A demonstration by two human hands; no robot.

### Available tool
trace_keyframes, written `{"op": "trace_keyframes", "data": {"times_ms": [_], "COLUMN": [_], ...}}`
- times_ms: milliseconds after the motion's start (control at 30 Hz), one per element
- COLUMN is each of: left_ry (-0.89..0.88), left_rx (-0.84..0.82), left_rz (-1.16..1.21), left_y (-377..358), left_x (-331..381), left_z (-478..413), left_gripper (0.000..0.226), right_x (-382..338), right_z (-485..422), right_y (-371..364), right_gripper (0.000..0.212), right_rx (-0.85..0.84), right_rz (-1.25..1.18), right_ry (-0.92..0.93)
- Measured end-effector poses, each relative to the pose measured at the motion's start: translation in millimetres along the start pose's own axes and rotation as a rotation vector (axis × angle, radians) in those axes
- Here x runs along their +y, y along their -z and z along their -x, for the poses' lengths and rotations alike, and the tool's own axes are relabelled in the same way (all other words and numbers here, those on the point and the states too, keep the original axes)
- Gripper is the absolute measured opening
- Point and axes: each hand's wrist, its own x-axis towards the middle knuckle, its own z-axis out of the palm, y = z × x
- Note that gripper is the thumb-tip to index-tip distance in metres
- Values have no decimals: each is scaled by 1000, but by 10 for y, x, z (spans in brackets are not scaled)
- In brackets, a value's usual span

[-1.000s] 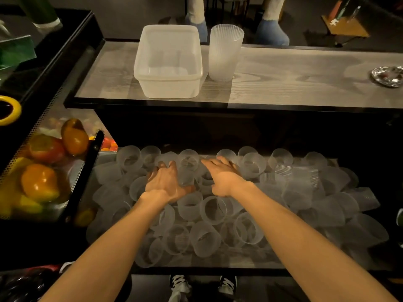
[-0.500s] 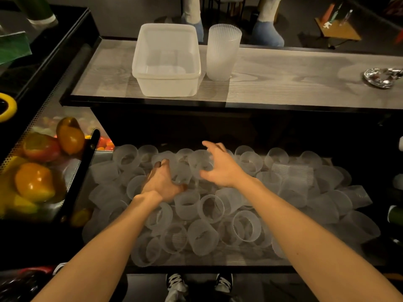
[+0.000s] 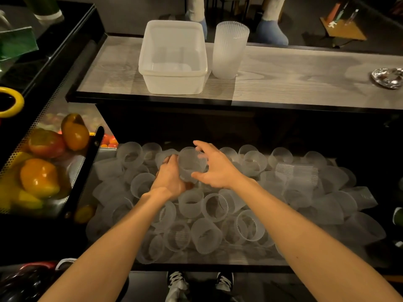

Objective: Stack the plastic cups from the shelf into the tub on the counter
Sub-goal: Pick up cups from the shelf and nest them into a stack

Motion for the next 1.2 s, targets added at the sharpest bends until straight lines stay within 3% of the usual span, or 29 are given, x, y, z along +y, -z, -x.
{"op": "trace_keyframes", "data": {"times_ms": [367,467,533,633,767,900,1200], "left_ry": [-49,-31,-14,-22,-34,-30,-41], "left_rx": [-35,-25,-23,-34,-79,-117,-180], "left_rz": [206,241,258,246,155,81,31], "left_y": [-19,-9,-8,-31,-57,-89,-188], "left_x": [-52,-62,-84,-141,-230,-290,-348], "left_z": [-22,-62,-85,-118,-135,-169,-303], "left_gripper": [103,94,88,90,84,75,79], "right_x": [109,122,133,160,170,193,286], "right_z": [-49,-91,-109,-134,-188,-268,-360], "right_y": [-108,-122,-136,-150,-147,-208,-274], "right_gripper": [98,112,114,97,68,65,53], "right_rx": [-87,-213,-202,-129,-151,-185,-150], "right_rz": [93,101,99,97,165,201,185], "right_ry": [-18,-66,-144,-187,-195,-244,-290]}}
